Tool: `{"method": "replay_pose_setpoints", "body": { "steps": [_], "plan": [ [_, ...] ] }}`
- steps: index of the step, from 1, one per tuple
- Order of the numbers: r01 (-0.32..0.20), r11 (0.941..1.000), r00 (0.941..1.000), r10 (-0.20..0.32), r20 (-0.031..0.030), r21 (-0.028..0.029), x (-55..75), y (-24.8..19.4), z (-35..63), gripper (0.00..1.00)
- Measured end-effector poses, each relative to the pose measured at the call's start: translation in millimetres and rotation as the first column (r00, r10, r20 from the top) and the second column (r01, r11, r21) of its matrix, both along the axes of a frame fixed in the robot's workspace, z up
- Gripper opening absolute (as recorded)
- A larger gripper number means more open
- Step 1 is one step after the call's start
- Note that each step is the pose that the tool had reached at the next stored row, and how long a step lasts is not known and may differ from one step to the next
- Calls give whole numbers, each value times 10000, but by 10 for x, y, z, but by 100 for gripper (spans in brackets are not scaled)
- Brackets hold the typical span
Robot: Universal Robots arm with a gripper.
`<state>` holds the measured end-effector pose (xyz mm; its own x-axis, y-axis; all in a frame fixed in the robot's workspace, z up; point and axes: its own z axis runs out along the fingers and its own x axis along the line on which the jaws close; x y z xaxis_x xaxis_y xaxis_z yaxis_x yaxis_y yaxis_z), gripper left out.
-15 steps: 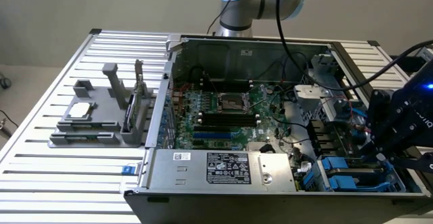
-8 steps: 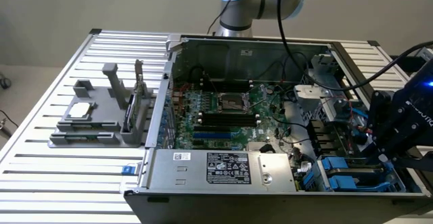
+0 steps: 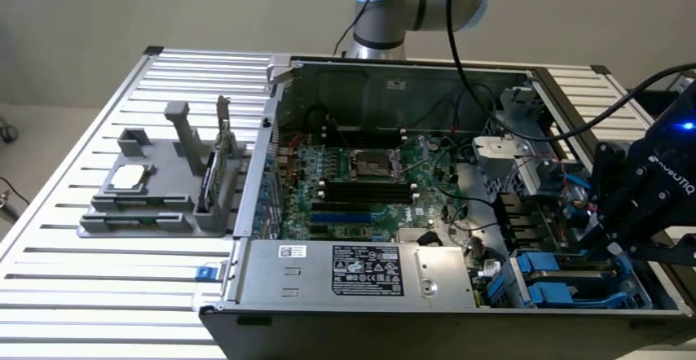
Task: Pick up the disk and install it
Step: 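Insert the first disk wire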
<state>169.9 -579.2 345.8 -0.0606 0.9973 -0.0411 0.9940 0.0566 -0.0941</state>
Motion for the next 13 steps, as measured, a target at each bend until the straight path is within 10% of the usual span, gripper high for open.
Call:
{"method": "replay_pose_setpoints", "body": {
  "steps": [13],
  "plan": [
    [403, 9989, 9991, -405, -87, -236, 21, 50, -44, 16]
  ]
}}
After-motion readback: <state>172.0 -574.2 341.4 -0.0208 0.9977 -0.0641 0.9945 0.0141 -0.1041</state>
